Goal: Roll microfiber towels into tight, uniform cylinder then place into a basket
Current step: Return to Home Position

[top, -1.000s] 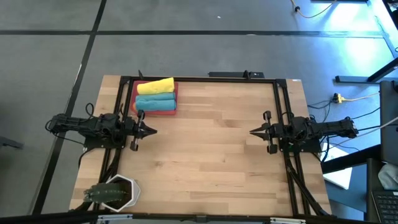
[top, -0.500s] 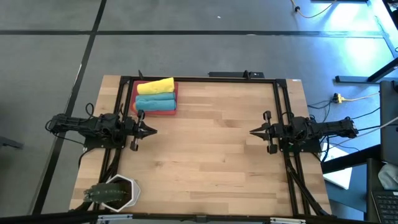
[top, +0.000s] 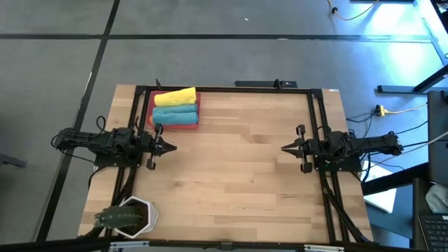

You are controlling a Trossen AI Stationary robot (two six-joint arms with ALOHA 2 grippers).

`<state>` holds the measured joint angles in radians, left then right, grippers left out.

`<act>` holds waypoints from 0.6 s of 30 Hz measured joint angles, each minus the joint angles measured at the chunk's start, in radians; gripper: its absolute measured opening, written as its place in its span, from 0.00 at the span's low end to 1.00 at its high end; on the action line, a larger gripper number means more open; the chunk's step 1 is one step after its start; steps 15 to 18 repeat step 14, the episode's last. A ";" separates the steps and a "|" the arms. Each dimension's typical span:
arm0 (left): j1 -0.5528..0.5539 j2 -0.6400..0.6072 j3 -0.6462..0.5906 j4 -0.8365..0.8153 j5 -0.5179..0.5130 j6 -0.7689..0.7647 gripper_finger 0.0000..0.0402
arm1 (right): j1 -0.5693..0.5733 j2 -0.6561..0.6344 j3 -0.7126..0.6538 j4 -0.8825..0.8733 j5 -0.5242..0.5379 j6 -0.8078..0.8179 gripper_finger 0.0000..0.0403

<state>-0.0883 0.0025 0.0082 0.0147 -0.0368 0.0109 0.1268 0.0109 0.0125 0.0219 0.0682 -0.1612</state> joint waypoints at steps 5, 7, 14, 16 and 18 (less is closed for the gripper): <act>0.000 0.000 0.000 0.000 0.000 0.000 0.00 | 0.000 0.000 0.000 0.000 0.000 0.000 0.07; 0.000 0.000 0.000 0.000 0.000 0.000 0.01 | 0.000 0.000 0.000 0.000 0.000 0.000 0.07; 0.000 0.000 0.000 0.000 0.000 0.000 0.04 | 0.000 0.000 0.000 0.000 0.000 0.000 0.07; 0.000 0.000 0.000 0.000 0.000 0.000 0.04 | 0.000 0.000 0.000 0.000 0.000 0.000 0.07; 0.000 0.000 0.000 0.000 0.000 0.000 0.04 | 0.000 0.000 0.000 0.000 0.000 0.000 0.07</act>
